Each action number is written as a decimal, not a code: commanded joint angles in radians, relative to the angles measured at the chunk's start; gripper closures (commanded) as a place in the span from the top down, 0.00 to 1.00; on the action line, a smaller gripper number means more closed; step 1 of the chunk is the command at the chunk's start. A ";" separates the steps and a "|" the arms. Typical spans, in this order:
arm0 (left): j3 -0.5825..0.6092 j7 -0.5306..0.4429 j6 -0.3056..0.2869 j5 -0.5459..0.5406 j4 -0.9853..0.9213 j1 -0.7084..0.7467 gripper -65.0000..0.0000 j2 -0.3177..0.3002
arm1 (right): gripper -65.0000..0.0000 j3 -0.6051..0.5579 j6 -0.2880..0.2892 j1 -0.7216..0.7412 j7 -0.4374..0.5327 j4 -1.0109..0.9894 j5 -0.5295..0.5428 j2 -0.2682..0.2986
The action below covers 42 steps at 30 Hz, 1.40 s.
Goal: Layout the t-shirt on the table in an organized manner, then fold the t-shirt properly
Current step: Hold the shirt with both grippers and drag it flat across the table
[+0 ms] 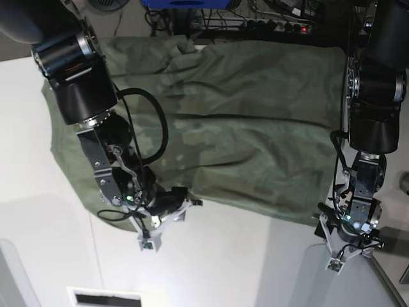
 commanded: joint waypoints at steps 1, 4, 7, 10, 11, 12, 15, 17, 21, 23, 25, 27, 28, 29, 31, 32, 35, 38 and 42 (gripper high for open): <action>-0.006 -0.014 0.012 -0.006 0.018 -0.032 0.74 -0.015 | 0.41 0.005 0.004 0.031 0.017 0.034 0.004 0.022; -0.008 -0.007 0.012 -0.007 0.030 -0.013 0.72 -0.014 | 0.33 0.007 0.004 0.011 0.012 0.126 0.008 0.094; -0.008 -0.006 0.011 -0.038 0.096 0.074 0.47 -0.014 | 0.18 0.016 0.002 -0.035 -0.013 0.230 0.010 0.152; -0.023 -0.004 0.011 -0.121 0.231 0.206 0.00 -0.023 | 0.01 0.163 0.001 -0.102 -0.143 0.279 0.010 0.157; -0.043 -0.004 0.011 -0.147 0.267 0.244 0.00 -0.023 | 0.00 0.209 0.001 -0.119 -0.175 0.278 0.010 0.146; -0.068 -0.004 0.011 -0.167 0.300 0.287 0.00 -0.021 | 0.00 0.263 0.002 -0.136 -0.201 0.275 0.007 0.136; -0.100 -0.010 0.011 -0.187 0.362 0.372 0.00 -0.018 | 0.01 0.386 0.002 -0.196 -0.209 0.273 0.005 0.131; -0.103 -0.010 0.011 -0.190 0.363 0.395 0.00 -0.017 | 0.01 0.427 0.006 -0.208 -0.211 0.246 0.005 0.132; -0.103 -0.012 0.011 -0.190 0.363 0.432 0.00 -0.017 | 0.01 0.466 0.006 -0.213 -0.207 0.134 0.005 0.159; -0.103 -0.012 0.011 -0.191 0.349 0.438 0.00 -0.009 | 0.01 0.469 0.006 -0.209 -0.206 0.078 0.005 0.166; -0.105 -0.014 0.011 -0.188 0.309 0.435 0.00 -0.003 | 0.01 0.466 0.007 -0.208 -0.186 0.042 0.005 0.179; -0.105 -0.015 0.011 -0.188 0.262 0.427 0.00 -0.003 | 0.01 0.463 0.007 -0.209 -0.158 0.017 0.005 0.186; -0.105 -0.020 0.011 -0.188 0.243 0.426 0.00 -0.003 | 0.01 0.463 0.007 -0.209 -0.146 0.000 0.005 0.186; -0.105 -0.044 0.011 -0.188 0.224 0.426 0.00 -0.003 | 0.01 0.464 0.007 -0.209 -0.134 -0.021 0.004 0.188; -0.100 -0.121 0.011 -0.187 0.181 0.426 0.00 -0.003 | 0.01 0.461 0.007 -0.202 -0.105 -0.073 0.004 0.203; -0.099 -0.145 0.011 -0.187 0.159 0.424 0.00 -0.003 | 0.01 0.461 0.007 -0.191 -0.088 -0.095 0.004 0.206; -0.094 -0.172 0.011 -0.187 0.090 0.384 0.00 0.009 | 0.01 0.460 0.007 -0.154 -0.043 -0.193 0.004 0.217; -0.094 -0.178 0.011 -0.187 0.013 0.333 0.00 0.017 | 0.01 0.460 0.009 -0.108 0.009 -0.294 0.004 0.243; -0.092 -0.213 0.011 -0.185 -0.079 0.246 0.00 0.043 | 0.01 0.458 0.010 -0.059 0.104 -0.403 0.004 0.268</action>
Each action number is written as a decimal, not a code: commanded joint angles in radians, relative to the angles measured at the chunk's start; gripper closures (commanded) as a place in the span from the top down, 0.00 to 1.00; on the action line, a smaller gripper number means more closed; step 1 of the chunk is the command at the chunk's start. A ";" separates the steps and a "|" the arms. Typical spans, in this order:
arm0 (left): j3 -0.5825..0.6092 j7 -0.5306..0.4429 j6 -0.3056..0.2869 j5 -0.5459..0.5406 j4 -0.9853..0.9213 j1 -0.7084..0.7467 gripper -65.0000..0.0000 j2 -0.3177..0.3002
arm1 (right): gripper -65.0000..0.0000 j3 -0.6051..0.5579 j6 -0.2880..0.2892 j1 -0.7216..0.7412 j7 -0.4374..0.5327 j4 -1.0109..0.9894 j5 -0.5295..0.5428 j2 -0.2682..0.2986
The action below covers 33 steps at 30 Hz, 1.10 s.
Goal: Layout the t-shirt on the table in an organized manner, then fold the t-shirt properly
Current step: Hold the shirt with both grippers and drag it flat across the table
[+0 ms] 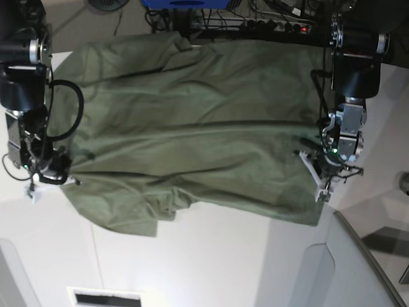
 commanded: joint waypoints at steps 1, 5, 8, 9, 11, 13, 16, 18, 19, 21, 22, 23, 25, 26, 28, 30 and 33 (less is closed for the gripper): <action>-0.003 -0.044 0.004 0.000 -0.011 -0.042 0.00 -0.008 | 0.01 -0.001 -0.047 0.004 -0.004 -0.024 -0.037 0.023; -0.004 -0.118 0.006 0.090 -0.144 -0.147 0.00 0.046 | 0.01 -0.001 -0.047 0.040 0.140 -0.094 -0.039 0.049; -0.014 -0.206 0.006 0.150 -0.265 -0.228 0.00 0.080 | 0.01 -0.001 -0.043 0.076 0.254 -0.156 -0.039 0.069; -0.014 -0.235 0.006 0.155 -0.310 -0.257 0.00 0.089 | 0.01 -0.001 -0.024 0.086 0.283 -0.168 -0.039 0.071; -0.015 -0.279 0.007 0.153 -0.391 -0.320 0.00 0.098 | 0.01 -0.001 0.036 0.102 0.331 -0.174 -0.039 0.079; -0.015 -0.319 0.007 0.153 -0.456 -0.374 0.00 0.100 | 0.01 -0.001 0.080 0.111 0.361 -0.174 -0.039 0.086; -0.015 -0.357 0.007 0.151 -0.512 -0.445 0.00 0.106 | 0.01 -0.001 0.120 0.143 0.384 -0.173 -0.039 0.086; -0.017 -0.354 0.007 0.151 -0.512 -0.472 0.00 0.121 | 0.01 -0.001 0.139 0.166 0.381 -0.168 -0.039 0.086; -0.017 -0.351 0.007 0.151 -0.506 -0.481 0.00 0.126 | 0.01 -0.001 0.145 0.172 0.381 -0.165 -0.039 0.086; -0.017 -0.288 0.006 0.151 -0.446 -0.471 0.00 0.134 | 0.01 0.001 0.149 0.165 0.337 -0.101 -0.037 0.086; -0.017 -0.239 0.003 0.151 -0.405 -0.445 0.00 0.135 | 0.01 0.001 0.149 0.142 0.294 -0.044 -0.037 0.086; -0.017 -0.192 0.001 0.151 -0.344 -0.417 0.00 0.135 | 0.01 0.001 0.149 0.112 0.243 0.024 -0.037 0.086; -0.017 -0.092 0.001 0.151 -0.156 -0.300 0.00 0.135 | 0.01 0.011 0.143 0.023 0.114 0.237 -0.036 0.086; -0.017 -0.054 -0.001 0.151 -0.049 -0.228 0.00 0.134 | 0.01 0.011 0.142 -0.029 0.056 0.352 -0.034 0.086; -0.017 0.011 -0.027 0.151 0.134 -0.107 0.00 0.134 | 0.01 0.013 0.142 -0.121 -0.030 0.535 -0.031 0.085; -0.017 0.078 -0.103 0.150 0.295 0.000 0.00 0.134 | 0.01 0.010 0.142 -0.191 -0.133 0.703 -0.031 0.083; -0.017 0.198 -0.136 0.150 0.462 0.108 0.00 0.135 | 0.01 0.013 0.140 -0.259 -0.286 0.852 -0.034 0.083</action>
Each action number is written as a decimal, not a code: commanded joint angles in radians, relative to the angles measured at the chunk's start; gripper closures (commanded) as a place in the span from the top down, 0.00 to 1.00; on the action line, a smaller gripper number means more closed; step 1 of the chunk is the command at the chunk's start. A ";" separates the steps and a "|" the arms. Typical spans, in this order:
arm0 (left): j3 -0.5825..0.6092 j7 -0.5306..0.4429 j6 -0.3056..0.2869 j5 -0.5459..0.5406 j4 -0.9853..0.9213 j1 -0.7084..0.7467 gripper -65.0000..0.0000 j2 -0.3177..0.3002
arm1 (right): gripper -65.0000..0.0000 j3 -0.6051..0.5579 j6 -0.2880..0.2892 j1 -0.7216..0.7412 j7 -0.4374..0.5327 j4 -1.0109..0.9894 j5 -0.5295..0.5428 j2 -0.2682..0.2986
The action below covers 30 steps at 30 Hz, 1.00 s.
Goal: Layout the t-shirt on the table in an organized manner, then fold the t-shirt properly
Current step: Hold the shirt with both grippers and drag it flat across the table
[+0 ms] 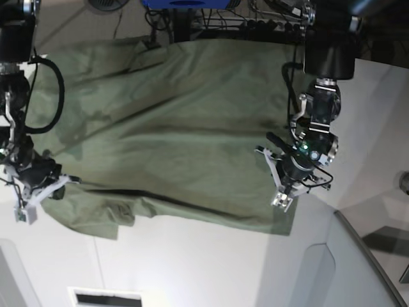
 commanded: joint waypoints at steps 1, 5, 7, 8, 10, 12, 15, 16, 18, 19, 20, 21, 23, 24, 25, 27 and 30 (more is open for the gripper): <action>-0.006 0.019 0.014 0.007 0.064 -0.002 0.00 -0.011 | 0.01 0.009 -0.006 0.015 -0.024 0.021 -0.009 0.015; -0.006 0.175 0.014 0.007 0.263 0.102 0.00 -0.008 | 0.01 0.009 -0.008 -0.024 -0.139 0.028 -0.009 0.014; -0.007 0.264 0.014 0.007 0.351 0.133 0.00 -0.008 | 0.01 0.012 -0.052 -0.049 -0.153 0.026 -0.009 0.000; -0.010 0.313 0.014 0.007 0.405 0.153 0.00 -0.008 | 0.01 0.031 -0.090 -0.077 -0.153 0.031 -0.009 -0.008; -0.033 0.395 0.012 0.007 0.494 0.193 0.00 -0.005 | 0.01 0.072 -0.166 -0.113 -0.153 0.043 -0.006 -0.040; -0.055 0.458 0.012 0.009 0.570 0.229 0.00 0.015 | 0.01 0.104 -0.213 -0.146 -0.155 0.058 -0.007 -0.074; -0.091 0.531 0.012 0.009 0.607 0.279 0.00 0.021 | 0.01 0.106 -0.225 -0.179 -0.173 0.071 -0.007 -0.087; -0.098 0.547 0.012 0.009 0.607 0.292 0.00 0.021 | 0.01 0.107 -0.225 -0.183 -0.196 0.071 -0.007 -0.089; -0.101 0.551 0.012 0.007 0.607 0.328 0.00 0.021 | 0.01 0.113 -0.225 -0.184 -0.224 0.063 -0.009 -0.089; -0.101 0.550 0.012 0.007 0.606 0.340 0.00 0.021 | 0.01 0.113 -0.225 -0.186 -0.221 0.057 -0.009 -0.089; -0.101 0.550 0.012 0.006 0.604 0.346 0.00 0.021 | 0.01 0.113 -0.225 -0.186 -0.216 0.045 -0.009 -0.089; -0.101 0.550 0.012 0.000 0.595 0.351 0.00 0.021 | 0.01 0.113 -0.225 -0.186 -0.211 0.029 -0.010 -0.089; -0.104 0.548 0.012 -0.043 0.555 0.345 0.00 0.015 | 0.01 0.113 -0.225 -0.179 -0.198 -0.023 -0.010 -0.089; -0.105 0.547 0.012 -0.065 0.526 0.338 0.00 0.013 | 0.01 0.113 -0.225 -0.175 -0.187 -0.057 -0.010 -0.089; -0.105 0.541 0.012 -0.077 0.497 0.337 0.00 0.012 | 0.01 0.107 -0.225 -0.167 -0.176 -0.084 -0.010 -0.089; -0.105 0.487 0.012 -0.085 0.441 0.337 0.00 0.012 | 0.01 0.106 -0.225 -0.160 -0.147 -0.146 -0.010 -0.089; -0.105 0.402 0.012 -0.080 0.355 0.335 0.00 0.018 | 0.01 0.104 -0.225 -0.156 -0.106 -0.196 -0.010 -0.086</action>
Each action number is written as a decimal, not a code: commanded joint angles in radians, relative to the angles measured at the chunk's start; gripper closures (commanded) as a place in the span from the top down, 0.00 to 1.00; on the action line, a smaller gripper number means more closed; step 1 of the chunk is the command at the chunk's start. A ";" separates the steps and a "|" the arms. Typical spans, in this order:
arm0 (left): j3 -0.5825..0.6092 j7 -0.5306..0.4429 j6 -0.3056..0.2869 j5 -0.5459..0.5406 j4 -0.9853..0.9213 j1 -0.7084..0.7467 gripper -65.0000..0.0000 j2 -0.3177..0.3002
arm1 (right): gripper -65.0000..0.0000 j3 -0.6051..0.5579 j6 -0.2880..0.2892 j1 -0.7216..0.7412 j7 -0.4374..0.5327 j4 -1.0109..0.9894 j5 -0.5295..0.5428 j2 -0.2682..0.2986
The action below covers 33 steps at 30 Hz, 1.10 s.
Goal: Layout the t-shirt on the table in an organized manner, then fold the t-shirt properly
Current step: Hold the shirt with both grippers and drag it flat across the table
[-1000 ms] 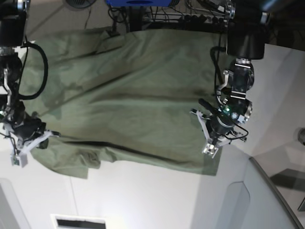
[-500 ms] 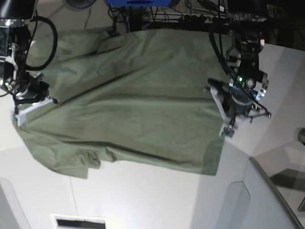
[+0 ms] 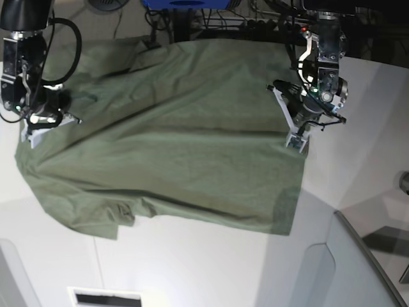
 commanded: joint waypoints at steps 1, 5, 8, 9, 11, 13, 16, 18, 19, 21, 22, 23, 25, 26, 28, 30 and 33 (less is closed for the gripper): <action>-0.004 -0.030 0.003 0.003 -0.010 -0.012 0.00 -0.006 | 0.01 0.003 0.000 0.012 0.018 0.000 0.000 0.015; -0.004 -0.102 0.003 0.003 -0.171 -0.090 0.00 -0.015 | 0.01 0.003 0.000 0.058 0.023 -0.068 -0.002 0.019; -0.004 -0.169 0.003 0.003 -0.263 -0.146 0.00 -0.041 | 0.01 0.001 0.000 0.098 0.023 -0.120 -0.002 0.019; -0.010 -0.194 0.003 0.003 -0.286 -0.163 0.00 -0.050 | 0.01 0.001 0.000 0.112 0.025 -0.138 -0.002 0.019; -0.042 -0.232 0.003 0.003 -0.334 -0.193 0.00 -0.052 | 0.01 0.000 0.000 0.133 0.043 -0.176 -0.002 0.019; -0.064 -0.258 0.003 0.004 -0.391 -0.238 0.00 -0.052 | 0.01 -0.002 0.000 0.158 0.077 -0.221 -0.002 0.019; -0.065 -0.300 0.003 0.004 -0.480 -0.304 0.00 -0.064 | 0.01 -0.002 0.000 0.219 0.115 -0.318 -0.004 0.021; -0.065 -0.321 0.003 0.004 -0.527 -0.342 0.00 -0.064 | 0.01 -0.005 0.002 0.259 0.129 -0.374 -0.004 0.033; -0.065 -0.330 0.003 0.004 -0.555 -0.362 0.00 -0.066 | 0.01 -0.028 0.003 0.282 0.141 -0.407 -0.004 0.039; -0.064 -0.344 0.003 0.004 -0.604 -0.402 0.00 -0.066 | 0.01 -0.115 0.003 0.334 0.176 -0.463 -0.004 0.050; -0.064 -0.350 0.003 0.004 -0.624 -0.419 0.00 -0.066 | 0.01 -0.155 0.003 0.356 0.193 -0.489 -0.004 0.064; -0.062 -0.358 0.003 0.004 -0.644 -0.436 0.00 -0.066 | 0.01 -0.200 0.003 0.380 0.212 -0.523 -0.004 0.070; -0.062 -0.375 0.004 0.004 -0.674 -0.463 0.00 -0.064 | 0.01 -0.261 0.003 0.431 0.246 -0.600 -0.002 0.070; -0.062 -0.379 0.004 0.004 -0.687 -0.477 0.00 -0.063 | 0.01 -0.277 0.003 0.456 0.261 -0.638 -0.002 0.070; -0.061 -0.379 0.004 0.004 -0.705 -0.500 0.00 -0.060 | 0.01 -0.293 0.003 0.495 0.295 -0.700 -0.002 0.072; -0.061 -0.381 0.004 0.004 -0.716 -0.517 0.00 -0.060 | 0.01 -0.293 0.003 0.532 0.318 -0.756 -0.002 0.073; -0.061 -0.381 0.004 0.003 -0.719 -0.538 0.00 -0.058 | 0.01 -0.295 0.003 0.561 0.324 -0.786 -0.002 0.076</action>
